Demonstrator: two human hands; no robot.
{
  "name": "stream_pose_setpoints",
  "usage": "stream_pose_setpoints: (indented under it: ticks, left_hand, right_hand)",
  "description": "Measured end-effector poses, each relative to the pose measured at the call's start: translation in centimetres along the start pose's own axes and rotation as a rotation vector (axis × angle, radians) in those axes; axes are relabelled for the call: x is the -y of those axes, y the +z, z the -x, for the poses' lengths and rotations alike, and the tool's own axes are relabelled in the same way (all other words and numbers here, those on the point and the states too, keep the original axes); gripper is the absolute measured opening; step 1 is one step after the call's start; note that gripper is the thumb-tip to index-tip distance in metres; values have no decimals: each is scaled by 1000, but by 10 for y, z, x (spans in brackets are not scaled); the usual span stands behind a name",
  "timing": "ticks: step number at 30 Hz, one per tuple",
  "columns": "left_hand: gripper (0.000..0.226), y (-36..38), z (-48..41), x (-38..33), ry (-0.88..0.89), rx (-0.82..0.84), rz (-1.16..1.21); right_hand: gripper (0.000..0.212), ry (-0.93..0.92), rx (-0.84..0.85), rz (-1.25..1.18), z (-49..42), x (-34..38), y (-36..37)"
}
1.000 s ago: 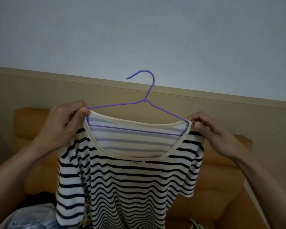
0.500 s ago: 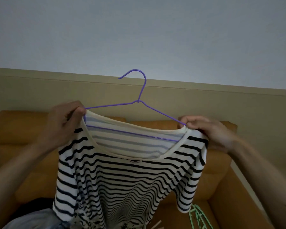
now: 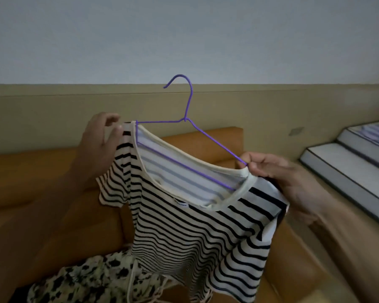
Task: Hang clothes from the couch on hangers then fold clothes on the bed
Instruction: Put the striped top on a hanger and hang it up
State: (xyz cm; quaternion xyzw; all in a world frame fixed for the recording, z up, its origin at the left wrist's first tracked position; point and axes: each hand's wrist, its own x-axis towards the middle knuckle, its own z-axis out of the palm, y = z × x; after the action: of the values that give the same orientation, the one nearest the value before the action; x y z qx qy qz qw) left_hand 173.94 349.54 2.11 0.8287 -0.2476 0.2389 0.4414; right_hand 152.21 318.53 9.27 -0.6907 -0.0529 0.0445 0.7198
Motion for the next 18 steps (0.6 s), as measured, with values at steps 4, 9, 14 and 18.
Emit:
stream_pose_setpoints:
  ticks: [4, 9, 14, 18]
  left_hand:
    - [37, 38, 25, -67, -90, 39, 179]
    - [17, 86, 80, -182, -93, 323, 383]
    - [26, 113, 153, -309, -206, 581, 662]
    - [28, 125, 214, -408, -209, 713, 796]
  right_hand:
    - [19, -40, -128, -7, 73, 20, -5]
    - [15, -105, -393, 7, 196, 32, -14]
    - [22, -147, -633, -8, 333, 47, -9]
    - [23, -195, -887, 22, 420, 43, -3]
